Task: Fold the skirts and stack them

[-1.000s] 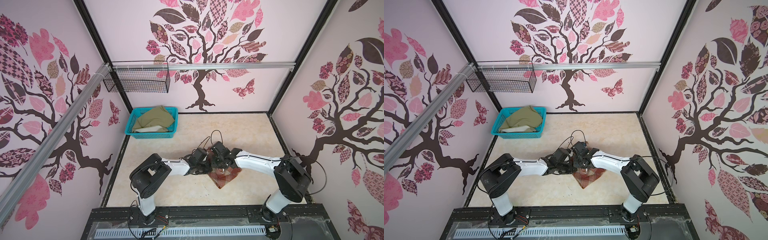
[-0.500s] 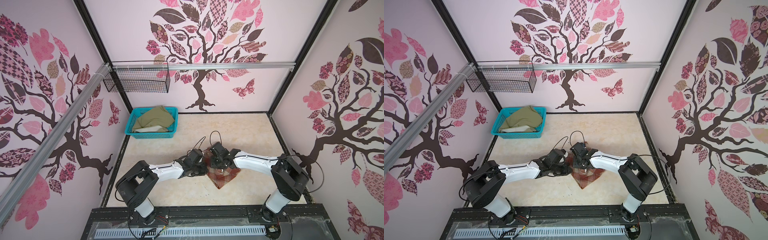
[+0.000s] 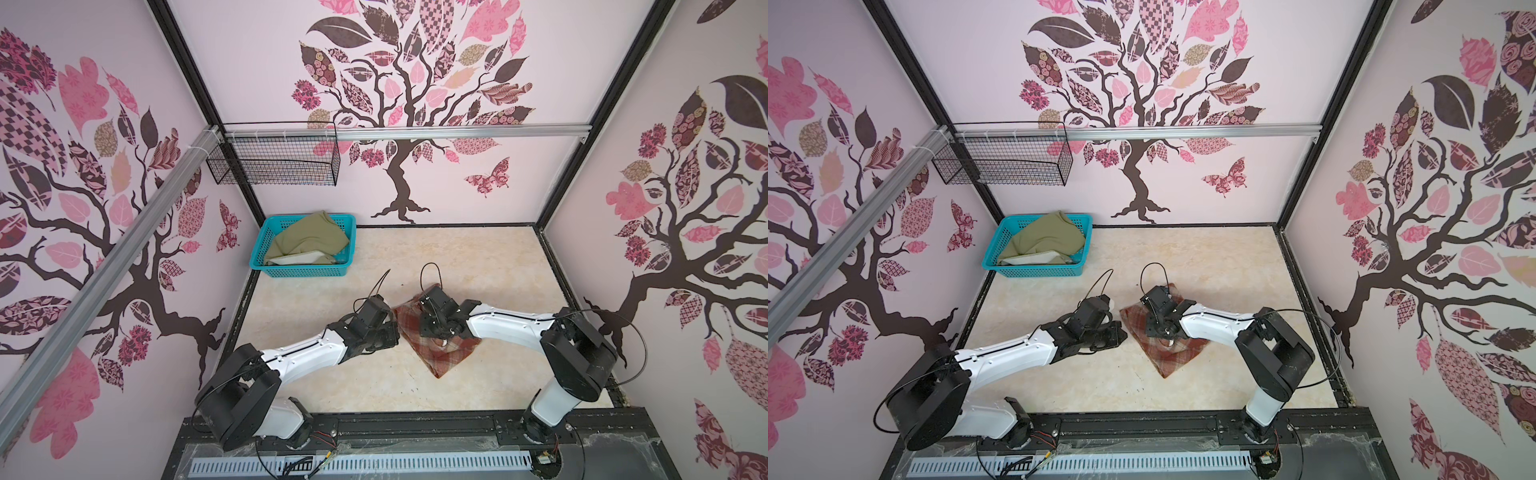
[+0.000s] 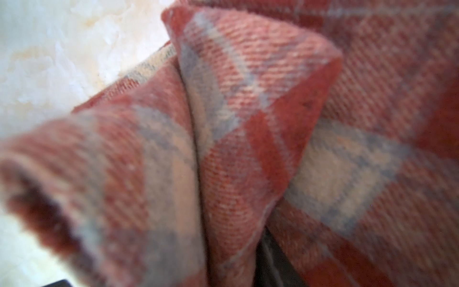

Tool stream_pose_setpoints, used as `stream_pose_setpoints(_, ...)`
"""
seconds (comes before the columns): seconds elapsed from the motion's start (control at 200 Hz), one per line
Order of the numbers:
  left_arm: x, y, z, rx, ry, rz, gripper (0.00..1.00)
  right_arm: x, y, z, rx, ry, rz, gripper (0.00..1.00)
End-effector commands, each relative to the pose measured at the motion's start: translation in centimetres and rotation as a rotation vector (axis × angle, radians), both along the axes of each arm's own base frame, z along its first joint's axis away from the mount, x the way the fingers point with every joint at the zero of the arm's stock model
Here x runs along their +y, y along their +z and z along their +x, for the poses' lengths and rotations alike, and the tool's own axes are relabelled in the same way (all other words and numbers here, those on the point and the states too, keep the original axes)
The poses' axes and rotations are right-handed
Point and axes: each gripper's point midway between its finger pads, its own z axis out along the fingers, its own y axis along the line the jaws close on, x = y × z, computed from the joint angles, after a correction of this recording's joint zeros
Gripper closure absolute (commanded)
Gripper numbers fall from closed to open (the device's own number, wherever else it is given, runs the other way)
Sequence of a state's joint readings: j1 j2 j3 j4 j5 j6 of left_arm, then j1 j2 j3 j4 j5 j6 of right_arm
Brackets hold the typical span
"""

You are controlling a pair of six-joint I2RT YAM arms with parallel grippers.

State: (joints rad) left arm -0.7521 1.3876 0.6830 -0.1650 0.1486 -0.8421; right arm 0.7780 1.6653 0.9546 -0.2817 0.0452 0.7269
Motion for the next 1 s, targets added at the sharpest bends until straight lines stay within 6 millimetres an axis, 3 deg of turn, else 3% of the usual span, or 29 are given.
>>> stream_pose_setpoints(0.0,1.2,-0.4,0.0,-0.001,0.034,0.041,1.0,0.7,1.1,0.1,-0.014,0.017,0.025,0.53)
stream_pose_setpoints(0.29,1.1,-0.2,0.2,-0.006,0.021,0.052,1.0,1.2,2.9,0.4,-0.046,0.026,0.068,0.47)
stream_pose_setpoints(0.53,-0.8,-0.3,0.9,0.009,-0.026,0.03,1.0,1.3,4.2,0.4,-0.065,0.029,0.091,0.4)
stream_pose_setpoints(0.79,-2.8,-2.1,1.8,0.048,-0.085,0.038,1.0,1.3,5.4,0.3,-0.081,0.033,0.105,0.33)
stream_pose_setpoints(0.995,-3.4,-1.7,2.2,0.039,-0.092,0.017,1.0,1.0,7.0,0.3,-0.118,0.032,0.118,0.29)
